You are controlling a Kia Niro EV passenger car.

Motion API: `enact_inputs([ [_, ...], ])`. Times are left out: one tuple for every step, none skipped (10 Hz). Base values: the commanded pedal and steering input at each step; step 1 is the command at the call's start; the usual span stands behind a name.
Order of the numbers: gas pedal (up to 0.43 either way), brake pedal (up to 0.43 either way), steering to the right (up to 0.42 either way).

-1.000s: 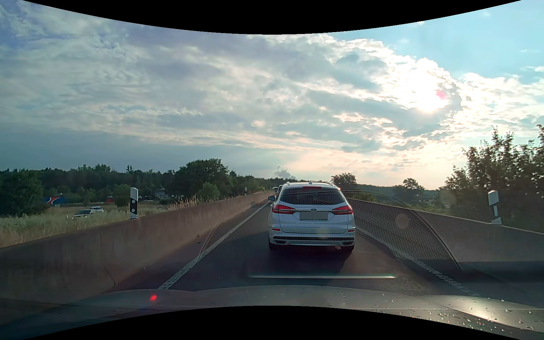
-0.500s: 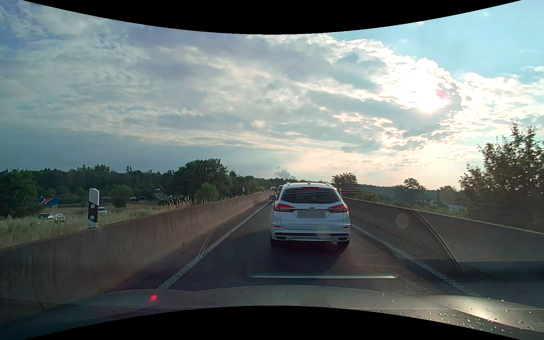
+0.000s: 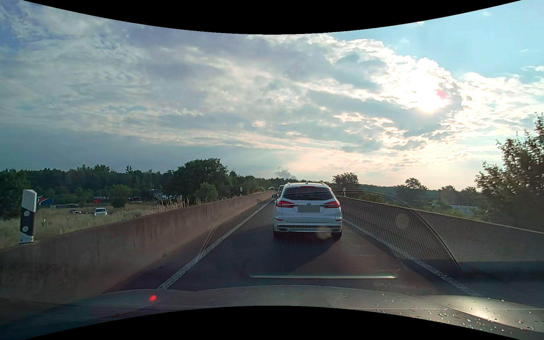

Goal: Follow the waypoints while adhering to traffic rules and regulations

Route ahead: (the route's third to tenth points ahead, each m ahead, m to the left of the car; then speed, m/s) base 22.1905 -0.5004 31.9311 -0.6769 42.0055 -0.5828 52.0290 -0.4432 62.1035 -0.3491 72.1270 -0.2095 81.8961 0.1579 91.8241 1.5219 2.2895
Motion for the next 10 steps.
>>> enact_inputs([
  [0.067, 0.0, -0.01],
  [0.087, 0.0, -0.009],
  [0.098, 0.0, -0.009],
  [0.118, 0.0, -0.01],
  [0.138, 0.0, -0.01],
  [0.15, 0.0, -0.01],
  [0.157, 0.0, -0.01],
  [0.177, 0.0, -0.01],
  [0.177, 0.0, -0.01],
  [0.189, 0.0, -0.01],
])
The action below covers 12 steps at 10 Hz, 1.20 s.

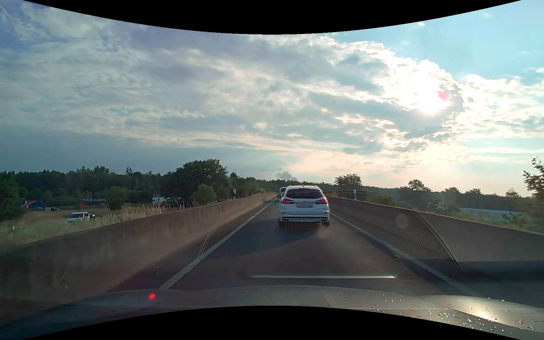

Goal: Follow the waypoints while adhering to traffic rules and regulations

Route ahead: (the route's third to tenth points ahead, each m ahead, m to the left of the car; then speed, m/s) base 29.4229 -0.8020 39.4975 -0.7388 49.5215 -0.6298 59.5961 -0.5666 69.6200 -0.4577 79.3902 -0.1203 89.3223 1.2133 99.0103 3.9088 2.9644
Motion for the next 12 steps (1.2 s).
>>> enact_inputs([
  [0.197, 0.0, -0.01],
  [0.197, 0.0, -0.01],
  [0.197, 0.0, -0.01],
  [0.209, 0.0, -0.01],
  [0.209, 0.0, -0.009],
  [0.209, 0.0, -0.009],
  [0.209, 0.0, -0.009],
  [0.209, 0.0, -0.009],
  [0.209, 0.0, -0.009],
  [0.209, 0.0, -0.009],
  [0.209, 0.0, -0.009],
  [0.209, 0.0, -0.009],
])
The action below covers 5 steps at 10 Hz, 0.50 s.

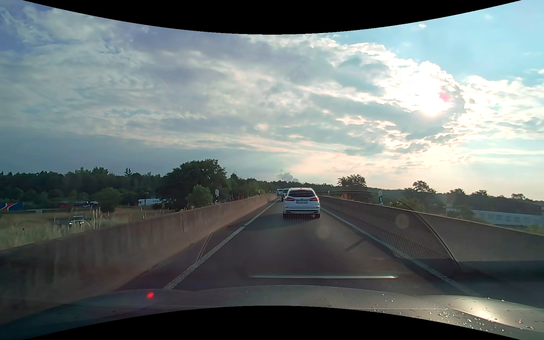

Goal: Follow the waypoints while adhering to traffic rules and regulations

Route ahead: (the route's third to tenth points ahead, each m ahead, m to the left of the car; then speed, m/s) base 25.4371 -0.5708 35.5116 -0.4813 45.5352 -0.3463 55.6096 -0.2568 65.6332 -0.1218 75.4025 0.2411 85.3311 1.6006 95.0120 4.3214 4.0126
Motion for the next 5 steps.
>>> enact_inputs([
  [0.209, 0.0, -0.009],
  [0.209, 0.0, -0.009],
  [0.209, 0.0, -0.008],
  [0.209, 0.0, -0.008],
  [0.209, 0.0, -0.008],
])
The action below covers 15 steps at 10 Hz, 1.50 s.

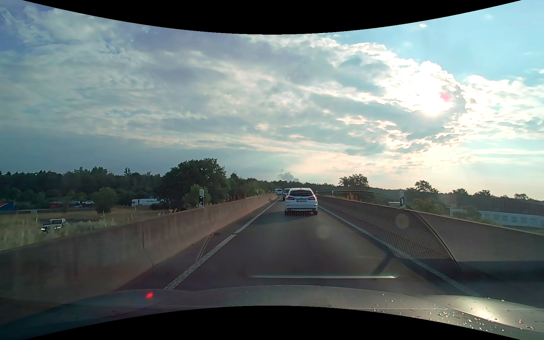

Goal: Follow the waypoints while adhering to traffic rules and regulations

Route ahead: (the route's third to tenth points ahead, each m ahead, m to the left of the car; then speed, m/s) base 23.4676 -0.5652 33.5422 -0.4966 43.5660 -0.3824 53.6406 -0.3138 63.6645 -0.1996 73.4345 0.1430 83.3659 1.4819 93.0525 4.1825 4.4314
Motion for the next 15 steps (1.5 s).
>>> enact_inputs([
  [0.209, 0.0, -0.008],
  [0.209, 0.0, -0.008],
  [0.209, 0.0, -0.008],
  [0.209, 0.0, -0.008],
  [0.209, 0.0, -0.008],
  [0.209, 0.0, -0.008],
  [0.209, 0.0, -0.007],
  [0.209, 0.0, -0.008],
  [0.209, 0.0, -0.007],
  [0.209, 0.0, -0.007],
  [0.209, 0.0, -0.006],
  [0.209, 0.0, -0.006],
  [0.209, 0.0, -0.005],
  [0.209, 0.0, -0.006],
  [0.209, 0.0, -0.006],
])
